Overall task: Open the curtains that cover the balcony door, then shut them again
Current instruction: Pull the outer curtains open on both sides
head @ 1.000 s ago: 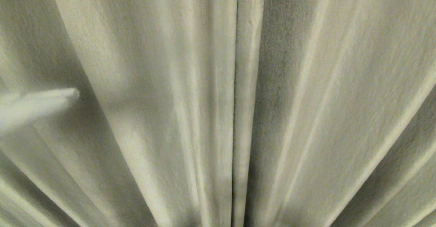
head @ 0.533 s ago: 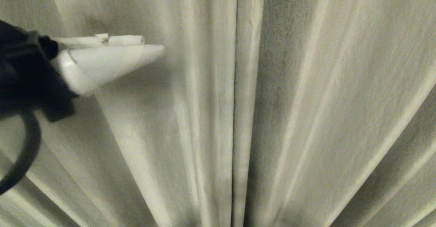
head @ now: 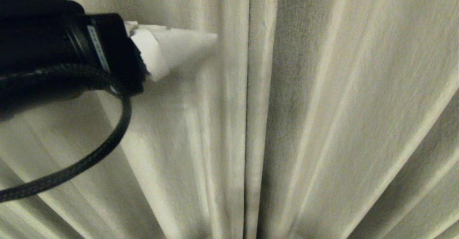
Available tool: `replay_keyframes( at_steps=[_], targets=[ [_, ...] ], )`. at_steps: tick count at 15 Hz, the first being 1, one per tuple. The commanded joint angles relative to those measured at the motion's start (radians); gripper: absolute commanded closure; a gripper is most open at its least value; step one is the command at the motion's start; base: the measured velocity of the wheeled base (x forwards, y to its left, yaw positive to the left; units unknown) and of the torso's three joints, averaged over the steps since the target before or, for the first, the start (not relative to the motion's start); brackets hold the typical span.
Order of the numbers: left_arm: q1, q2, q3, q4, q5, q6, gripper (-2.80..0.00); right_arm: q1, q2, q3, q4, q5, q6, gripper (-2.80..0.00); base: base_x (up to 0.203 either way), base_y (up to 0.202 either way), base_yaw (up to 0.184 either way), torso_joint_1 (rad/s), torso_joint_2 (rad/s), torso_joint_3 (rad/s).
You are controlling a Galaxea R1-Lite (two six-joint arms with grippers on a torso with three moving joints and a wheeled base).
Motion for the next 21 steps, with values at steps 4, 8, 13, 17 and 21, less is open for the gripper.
replay_keyframes(
  at_steps=[4,8,13,17,21],
  targets=[
    [-0.088,0.061,-0.031,-0.003,0.127,0.005,-2.80,0.000,0.002,0.000,0.001,0.001,-0.001,0.00,0.000,0.000,0.000,0.000,0.00,0.000],
    [-0.042,0.095,-0.041,-0.005,0.135,0.026,-2.80,0.000,0.000,0.000,0.000,0.001,-0.001,0.00,0.000,0.000,0.000,0.000,0.00,0.000],
    [0.046,0.200,-0.089,-0.096,0.143,0.076,-2.80,0.000,0.002,0.000,0.000,0.001,-0.001,0.00,0.000,0.000,0.000,0.000,0.00,0.000],
    [0.079,0.303,-0.180,-0.189,0.140,0.118,-2.80,0.000,0.002,0.000,0.000,0.001,-0.001,0.00,0.000,0.000,0.000,0.000,0.00,0.000],
    [0.110,0.364,-0.254,-0.195,0.141,0.147,-2.80,0.000,0.002,0.000,0.000,0.001,-0.001,0.00,0.000,0.000,0.000,0.000,0.00,0.000]
  ],
)
